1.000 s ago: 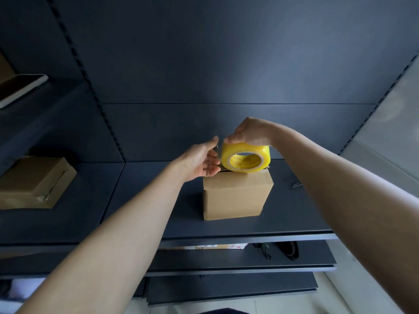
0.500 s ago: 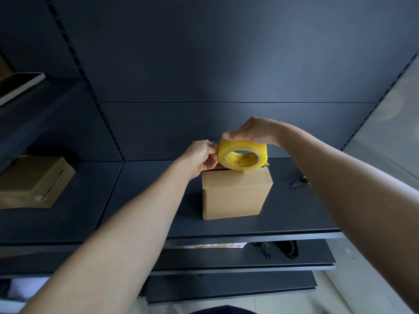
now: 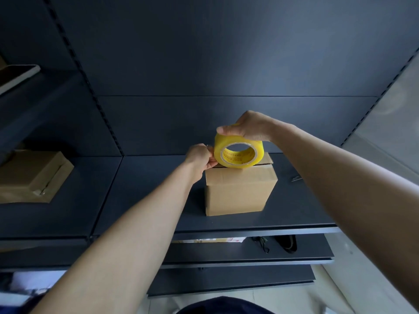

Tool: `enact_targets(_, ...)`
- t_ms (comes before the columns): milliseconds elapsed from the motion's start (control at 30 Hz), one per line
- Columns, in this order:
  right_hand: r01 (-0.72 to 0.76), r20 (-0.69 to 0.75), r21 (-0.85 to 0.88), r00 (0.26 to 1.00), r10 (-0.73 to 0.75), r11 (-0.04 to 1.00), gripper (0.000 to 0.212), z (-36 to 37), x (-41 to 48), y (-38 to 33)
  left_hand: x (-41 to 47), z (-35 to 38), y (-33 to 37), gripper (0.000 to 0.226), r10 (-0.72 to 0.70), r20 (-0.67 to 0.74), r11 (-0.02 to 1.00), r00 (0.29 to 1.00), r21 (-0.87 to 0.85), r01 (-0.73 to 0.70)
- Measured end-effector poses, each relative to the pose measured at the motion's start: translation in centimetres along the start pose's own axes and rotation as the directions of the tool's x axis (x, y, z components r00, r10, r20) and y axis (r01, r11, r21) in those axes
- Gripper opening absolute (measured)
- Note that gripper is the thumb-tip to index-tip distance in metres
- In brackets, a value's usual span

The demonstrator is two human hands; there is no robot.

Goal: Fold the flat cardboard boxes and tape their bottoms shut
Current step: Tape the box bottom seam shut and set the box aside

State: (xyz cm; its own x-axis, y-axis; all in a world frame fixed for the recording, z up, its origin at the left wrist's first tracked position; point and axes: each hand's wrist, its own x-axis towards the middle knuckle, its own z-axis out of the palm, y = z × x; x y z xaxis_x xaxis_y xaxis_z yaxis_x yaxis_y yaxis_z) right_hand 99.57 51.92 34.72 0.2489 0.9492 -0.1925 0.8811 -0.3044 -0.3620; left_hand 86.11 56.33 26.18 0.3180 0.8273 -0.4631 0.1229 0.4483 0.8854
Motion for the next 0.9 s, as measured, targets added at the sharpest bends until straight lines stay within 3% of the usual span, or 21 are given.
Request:
enact_targets(133,0.010,0.003,0.006,1.000,-0.010,1.000,0.068,0.1,-0.2,0.4,0.0,-0.4,0.0,0.019,0.043,0.020,0.996,0.999,0.073,-0.044)
enact_targets(233,-0.009,-0.015,0.052,1.000,0.010,0.999,0.055,-0.6,-0.5,1.3,0.4,-0.3,-0.3,0.015,0.101,-0.042,0.981,0.994,0.171,-0.092)
enact_targets(367,-0.047,0.009,0.045,0.999,0.047,0.998,0.048,-1.3,-1.1,2.8,0.3,0.3,-0.7,0.031,0.164,-0.053,0.937,0.985,0.320,-0.139)
enact_targets(533,-0.053,0.028,-0.165,0.998,0.058,0.985,0.049,-1.3,-1.2,2.1,-0.4,0.3,-0.5,0.032,0.148,-0.007,0.958,0.989,0.250,-0.142)
enact_targets(667,-0.083,0.060,-0.344,0.992,0.110,0.935,0.042,-1.6,-1.5,1.8,-0.9,-0.1,-0.6,0.018,0.144,0.001,0.972,0.990,0.186,-0.142)
enact_targets(833,-0.065,0.062,-0.430,0.993,0.101,0.900,0.040,-1.0,-1.6,0.5,-1.6,-0.6,0.0,0.011,0.091,0.032,0.995,0.995,0.028,-0.092)
enact_targets(900,-0.037,0.073,-0.472,0.994,0.081,0.881,0.037,-0.7,-1.6,-0.5,-1.8,-1.2,0.0,0.018,0.092,0.050,0.995,0.994,0.039,-0.094)
